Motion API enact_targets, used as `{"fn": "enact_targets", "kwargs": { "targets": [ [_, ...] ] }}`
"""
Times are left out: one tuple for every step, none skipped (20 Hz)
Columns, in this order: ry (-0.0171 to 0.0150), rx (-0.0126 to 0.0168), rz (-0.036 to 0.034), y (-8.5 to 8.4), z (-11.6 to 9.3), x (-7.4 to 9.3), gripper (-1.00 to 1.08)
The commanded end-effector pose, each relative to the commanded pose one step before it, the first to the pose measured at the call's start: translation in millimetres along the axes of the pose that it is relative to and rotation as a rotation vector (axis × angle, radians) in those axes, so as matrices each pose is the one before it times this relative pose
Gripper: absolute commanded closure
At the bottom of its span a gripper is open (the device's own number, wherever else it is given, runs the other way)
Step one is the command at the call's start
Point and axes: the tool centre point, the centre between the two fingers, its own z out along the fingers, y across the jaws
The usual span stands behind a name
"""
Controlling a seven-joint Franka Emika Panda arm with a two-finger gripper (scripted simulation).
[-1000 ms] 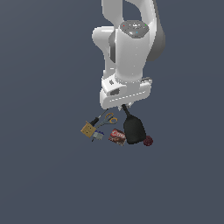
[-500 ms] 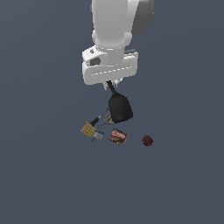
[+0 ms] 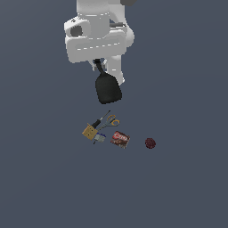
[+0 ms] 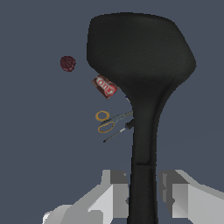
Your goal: Pick up a designated object from a clutter of objects.
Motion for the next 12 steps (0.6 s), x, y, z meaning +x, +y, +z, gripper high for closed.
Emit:
{"fn": "enact_targets", "kwargs": {
  "targets": [
    [0.00023,-0.00107,-0.00054,6.37,-12.74,-10.40,1.08],
    [0.00000,0.00000,0.00000,2.20,-3.85,-3.21,1.08],
    [-0.00018,-0.00045,0.00008,1.81,-3.42,-2.76,1.08],
    [0.00000,0.00000,0.00000,1.72,-2.94,-2.42,1.08],
    [-0.00025,-0.00064,0.00009,1.27,-2.52,-1.93,1.08],
    [0.00000,0.00000,0.00000,1.26,-2.03,-1.60,1.08],
    [-0.00016,-0.00046,-0.00002,0.85,-1.62,-1.11,1.08],
    [0.00000,0.00000,0.00000,0.82,-1.12,-0.76,1.08],
    [-0.00013,-0.00045,-0.00014,0.38,-0.72,-0.25,1.08],
    [0.00000,0.00000,0.00000,0.39,-0.22,0.10,1.08],
    [0.00000,0.00000,0.00000,0.16,0.18,0.43,1.08],
    [0.00000,0.00000,0.00000,0.02,0.14,0.21,1.08]
  ]
}}
